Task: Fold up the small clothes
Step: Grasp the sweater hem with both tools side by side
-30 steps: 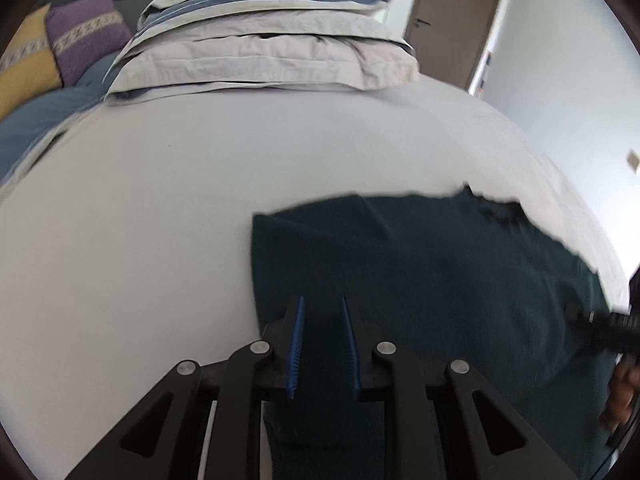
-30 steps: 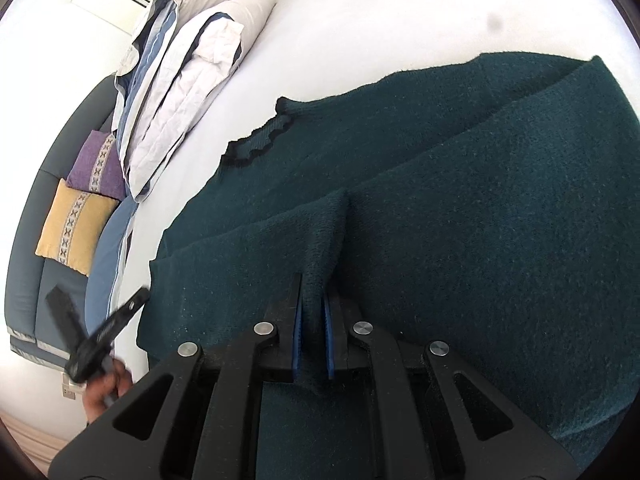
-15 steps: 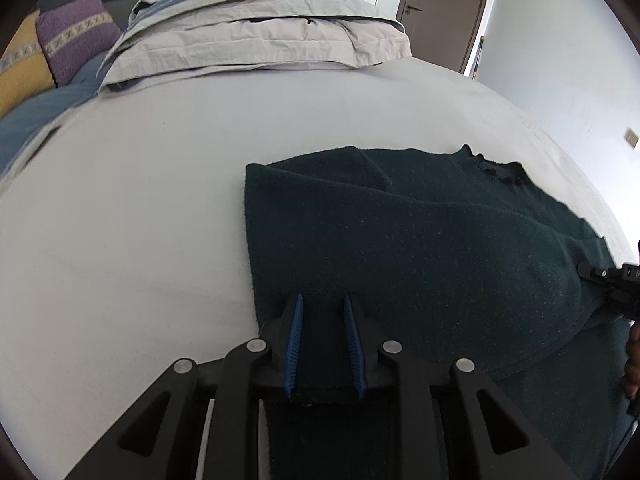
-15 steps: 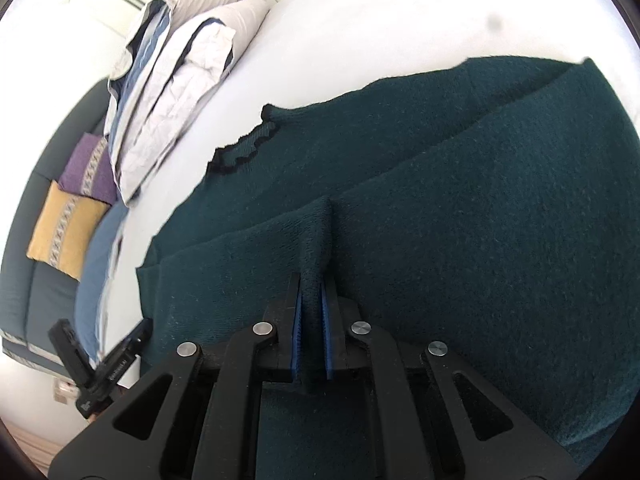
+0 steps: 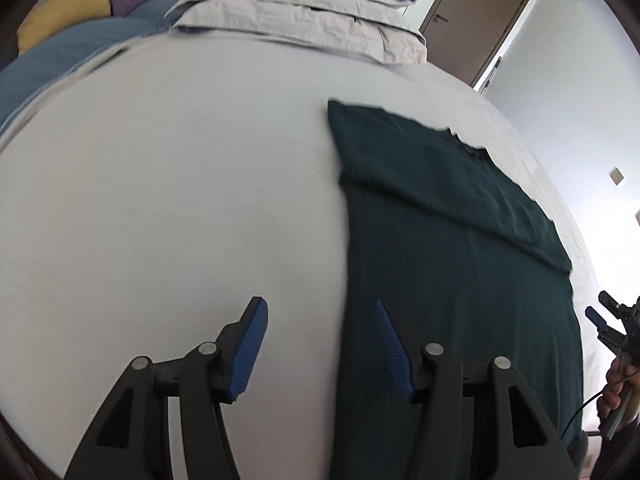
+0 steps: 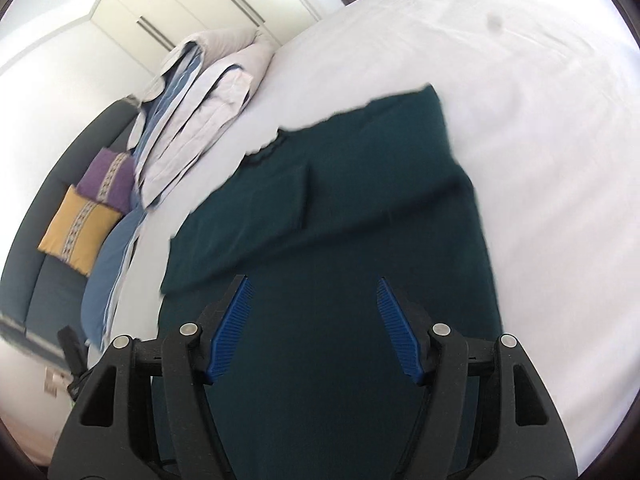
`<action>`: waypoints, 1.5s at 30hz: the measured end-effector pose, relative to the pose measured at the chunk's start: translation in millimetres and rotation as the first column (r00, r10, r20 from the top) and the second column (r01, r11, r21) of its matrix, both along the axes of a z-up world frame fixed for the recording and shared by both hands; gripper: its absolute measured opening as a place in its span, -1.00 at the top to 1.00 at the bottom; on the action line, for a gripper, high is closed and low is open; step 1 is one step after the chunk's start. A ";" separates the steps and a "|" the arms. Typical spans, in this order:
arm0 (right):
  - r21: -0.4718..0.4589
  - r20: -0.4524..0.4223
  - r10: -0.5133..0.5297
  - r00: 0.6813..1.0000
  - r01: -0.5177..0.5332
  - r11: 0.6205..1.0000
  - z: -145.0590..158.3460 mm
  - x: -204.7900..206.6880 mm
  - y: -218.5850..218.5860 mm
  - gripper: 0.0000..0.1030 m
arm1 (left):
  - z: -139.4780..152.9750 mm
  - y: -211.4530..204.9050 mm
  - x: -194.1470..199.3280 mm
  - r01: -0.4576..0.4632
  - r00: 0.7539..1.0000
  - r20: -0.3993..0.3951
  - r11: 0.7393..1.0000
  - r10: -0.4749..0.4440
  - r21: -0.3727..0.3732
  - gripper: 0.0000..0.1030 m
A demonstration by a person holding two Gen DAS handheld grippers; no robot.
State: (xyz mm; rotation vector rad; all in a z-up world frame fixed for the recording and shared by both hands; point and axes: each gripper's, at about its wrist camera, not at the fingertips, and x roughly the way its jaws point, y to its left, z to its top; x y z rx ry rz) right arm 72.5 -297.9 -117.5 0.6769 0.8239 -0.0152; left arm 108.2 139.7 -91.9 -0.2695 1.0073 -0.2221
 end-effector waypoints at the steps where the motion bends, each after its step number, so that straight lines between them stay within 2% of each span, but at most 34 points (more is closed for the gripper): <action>1: -0.014 -0.008 0.011 1.000 -0.011 1.000 0.1 -18.4 4.8 -0.24 | -3.0 -0.3 -11.6 0.011 1.000 -0.019 1.000 -0.011 -0.010 -0.13; 3: -0.041 -0.016 0.021 1.000 -0.022 0.999 -0.9 -48.2 11.3 -0.24 | -9.4 -0.5 -32.2 0.030 0.997 -0.063 0.999 -0.032 -0.037 -0.13; 7: -0.020 -0.043 0.034 0.998 -0.035 0.999 -11.6 -95.7 15.7 -0.24 | -15.4 -0.5 -65.2 0.038 0.994 -0.097 0.997 -0.044 -0.065 -0.13; 10: -0.016 -0.068 0.022 0.997 -0.023 1.000 -20.3 -125.1 12.6 -0.24 | -18.6 2.2 -83.4 0.038 0.990 -0.131 0.991 -0.055 -0.129 -0.12; 13: 0.024 -0.082 -0.001 0.997 0.003 1.000 -32.1 -146.6 4.8 -0.24 | -18.2 -1.7 -94.3 0.073 0.986 -0.141 0.992 -0.088 -0.106 -0.10; 15: 0.054 -0.083 -0.006 0.996 0.010 0.998 -39.7 -158.8 -0.6 -0.18 | -18.8 -4.1 -101.7 0.088 0.983 -0.151 0.991 -0.102 -0.100 -0.03; 18: 0.085 -0.075 -0.017 0.997 0.024 0.996 -42.7 -174.7 -7.4 -0.15 | -22.1 -1.8 -106.0 0.075 0.980 -0.173 0.989 -0.096 -0.124 0.20; 20: 0.076 -0.078 -0.033 0.996 0.039 0.996 -40.2 -183.1 -9.4 -0.15 | -23.8 2.1 -107.5 0.064 0.978 -0.189 0.987 -0.091 -0.144 0.29; 27: 0.084 -0.125 -0.055 0.991 0.066 0.994 -39.3 -211.6 -21.4 -0.17 | -22.9 -5.8 -111.1 0.087 0.974 -0.197 0.988 -0.112 -0.129 0.24; 31: 0.142 -0.148 -0.053 0.988 0.074 0.987 -48.2 -222.4 -25.1 -0.14 | -22.2 -10.9 -112.0 0.093 0.971 -0.208 0.987 -0.118 -0.128 0.25; 35: 0.136 -0.172 -0.027 0.985 0.051 0.989 -51.4 -222.8 -21.0 0.00 | -20.8 -9.4 -114.1 0.106 0.967 -0.217 0.987 -0.132 -0.125 0.24; 38: 0.136 -0.189 -0.002 0.982 0.029 0.990 -52.2 -220.9 -16.9 0.02 | -21.3 -8.4 -112.8 0.094 0.968 -0.222 0.987 -0.121 -0.129 0.24; 43: 0.160 -0.201 -0.011 0.979 0.044 0.986 -56.8 -223.4 -22.2 0.12 | -21.3 -10.2 -112.5 0.089 0.968 -0.223 0.987 -0.117 -0.132 0.25; 45: 0.173 -0.210 -0.010 0.978 0.047 0.984 -58.9 -224.5 -25.1 0.24 | -22.3 -10.1 -112.5 0.083 0.969 -0.222 0.987 -0.113 -0.138 0.29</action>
